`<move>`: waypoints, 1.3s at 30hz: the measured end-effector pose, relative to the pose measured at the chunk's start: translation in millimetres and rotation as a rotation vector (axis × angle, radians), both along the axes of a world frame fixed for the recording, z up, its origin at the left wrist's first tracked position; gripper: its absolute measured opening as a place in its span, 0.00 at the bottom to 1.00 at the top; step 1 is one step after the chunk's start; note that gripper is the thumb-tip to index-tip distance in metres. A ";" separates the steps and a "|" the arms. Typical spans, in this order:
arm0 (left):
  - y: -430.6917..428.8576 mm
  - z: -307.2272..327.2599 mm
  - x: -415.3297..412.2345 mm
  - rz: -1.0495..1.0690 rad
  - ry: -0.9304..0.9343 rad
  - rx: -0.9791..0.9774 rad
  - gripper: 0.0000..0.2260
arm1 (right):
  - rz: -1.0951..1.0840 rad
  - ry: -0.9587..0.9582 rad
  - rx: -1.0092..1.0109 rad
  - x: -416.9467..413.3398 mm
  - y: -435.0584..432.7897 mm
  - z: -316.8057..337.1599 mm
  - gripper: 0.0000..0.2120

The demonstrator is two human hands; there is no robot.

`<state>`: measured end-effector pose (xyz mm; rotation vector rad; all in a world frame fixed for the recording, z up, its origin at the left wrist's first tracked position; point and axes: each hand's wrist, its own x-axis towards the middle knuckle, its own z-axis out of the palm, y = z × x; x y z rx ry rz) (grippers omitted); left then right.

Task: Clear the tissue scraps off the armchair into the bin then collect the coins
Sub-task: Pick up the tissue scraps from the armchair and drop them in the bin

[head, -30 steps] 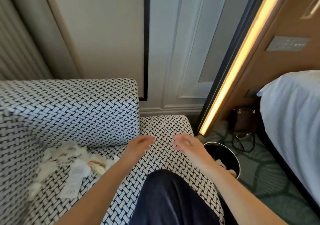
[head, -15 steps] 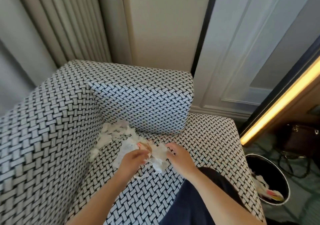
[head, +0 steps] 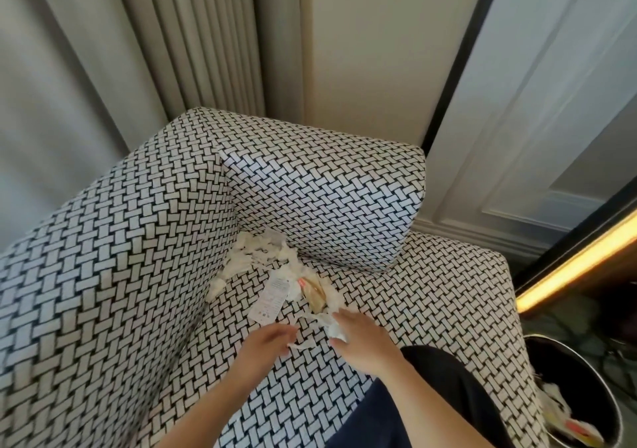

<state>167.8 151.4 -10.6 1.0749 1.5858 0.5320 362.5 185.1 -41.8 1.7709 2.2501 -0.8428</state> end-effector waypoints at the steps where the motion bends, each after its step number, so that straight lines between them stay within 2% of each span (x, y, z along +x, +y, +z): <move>1: -1.6 -1.6 -0.6 0.005 -0.001 0.001 0.07 | -0.040 0.064 0.028 0.5 0.0 1.5 0.23; 8: -8.4 -7.2 0.3 0.073 -0.047 -0.030 0.09 | -0.505 0.645 0.102 5.3 -3.8 23.6 0.14; 10: -10.1 -7.2 3.2 0.108 -0.072 -0.045 0.09 | -0.697 0.851 0.100 12.4 -4.7 31.6 0.11; 13: -11.5 -6.1 10.8 0.140 -0.111 -0.057 0.10 | -1.024 1.292 -0.047 24.9 -5.2 43.4 0.10; 15: -11.2 -4.1 18.1 0.119 -0.121 -0.052 0.09 | -1.152 1.479 -0.142 30.7 -4.6 45.9 0.12; 19: -9.6 0.2 32.1 0.071 -0.133 -0.016 0.08 | -1.228 1.625 -0.250 34.1 -5.2 46.9 0.18; 23: -4.4 1.3 43.5 -0.001 -0.110 0.010 0.09 | -1.206 1.683 -0.301 37.2 -5.2 51.8 0.12; 28: 6.7 6.3 62.4 -0.126 -0.199 0.023 0.05 | -1.189 1.699 -0.377 36.5 -5.6 50.6 0.14; 32: 15.8 7.0 77.3 0.013 -0.322 -0.012 0.02 | -1.191 1.742 -0.434 34.9 -6.8 52.8 0.16; 34: 19.3 8.5 84.5 0.151 -0.425 -0.029 0.05 | -1.194 1.762 -0.434 35.0 -6.6 53.0 0.17; 36: 21.6 12.5 90.4 0.249 -0.453 -0.019 0.08 | -1.195 1.798 -0.408 35.4 -6.6 51.5 0.17; 39: 23.6 18.9 96.0 0.293 -0.461 0.027 0.13 | -1.130 1.815 -0.384 37.7 -7.3 51.6 0.22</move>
